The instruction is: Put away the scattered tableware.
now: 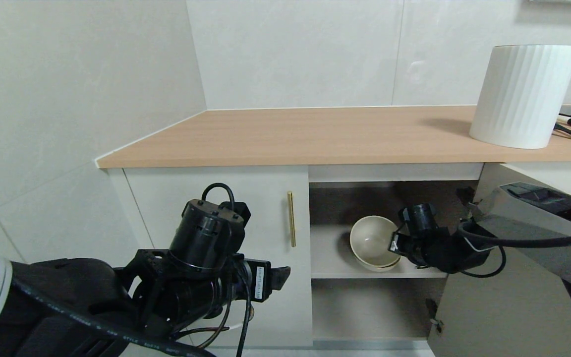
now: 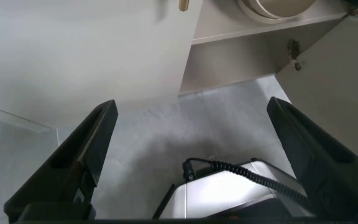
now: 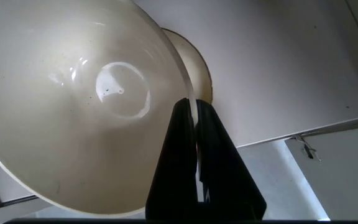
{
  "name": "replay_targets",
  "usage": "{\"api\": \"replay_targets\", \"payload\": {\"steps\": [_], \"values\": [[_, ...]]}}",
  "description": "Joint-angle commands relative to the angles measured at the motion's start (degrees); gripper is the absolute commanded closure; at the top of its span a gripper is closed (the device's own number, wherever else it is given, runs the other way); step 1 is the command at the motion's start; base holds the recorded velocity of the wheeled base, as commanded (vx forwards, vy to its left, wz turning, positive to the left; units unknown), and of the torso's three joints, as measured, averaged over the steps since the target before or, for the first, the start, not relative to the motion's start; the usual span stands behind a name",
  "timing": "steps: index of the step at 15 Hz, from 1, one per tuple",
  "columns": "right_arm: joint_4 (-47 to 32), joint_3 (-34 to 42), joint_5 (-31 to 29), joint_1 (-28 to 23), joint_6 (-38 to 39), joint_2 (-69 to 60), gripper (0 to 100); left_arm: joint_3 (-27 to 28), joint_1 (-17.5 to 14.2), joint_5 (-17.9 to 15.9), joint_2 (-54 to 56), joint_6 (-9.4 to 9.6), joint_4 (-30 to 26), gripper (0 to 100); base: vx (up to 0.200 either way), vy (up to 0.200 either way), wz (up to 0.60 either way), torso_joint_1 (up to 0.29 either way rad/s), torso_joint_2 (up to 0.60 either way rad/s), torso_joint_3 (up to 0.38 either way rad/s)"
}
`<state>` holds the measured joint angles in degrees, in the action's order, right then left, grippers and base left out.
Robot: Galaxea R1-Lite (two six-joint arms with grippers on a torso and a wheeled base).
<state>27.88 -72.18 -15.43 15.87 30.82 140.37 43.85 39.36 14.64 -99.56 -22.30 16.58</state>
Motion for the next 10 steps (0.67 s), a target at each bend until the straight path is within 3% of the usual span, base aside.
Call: {"api": "replay_targets", "payload": {"steps": [1,6,10], "values": [[-0.02,0.11,-0.04,0.12,-0.06,-0.10,0,0.01,0.01,0.04,-0.11,-0.03,0.03,0,0.000,0.000,0.00,0.000,0.00,0.000],[-0.02,0.90,-0.04,0.21,-0.06,-0.89,0,0.10,0.01,0.04,0.07,-0.03,0.03,0,0.000,0.000,0.00,0.000,0.00,0.000],[-0.37,8.64,1.02,1.79,-0.23,-8.71,0,0.27,-2.01,0.04,3.50,-0.03,0.12,0,0.000,0.000,0.00,0.000,0.00,0.000]]}}
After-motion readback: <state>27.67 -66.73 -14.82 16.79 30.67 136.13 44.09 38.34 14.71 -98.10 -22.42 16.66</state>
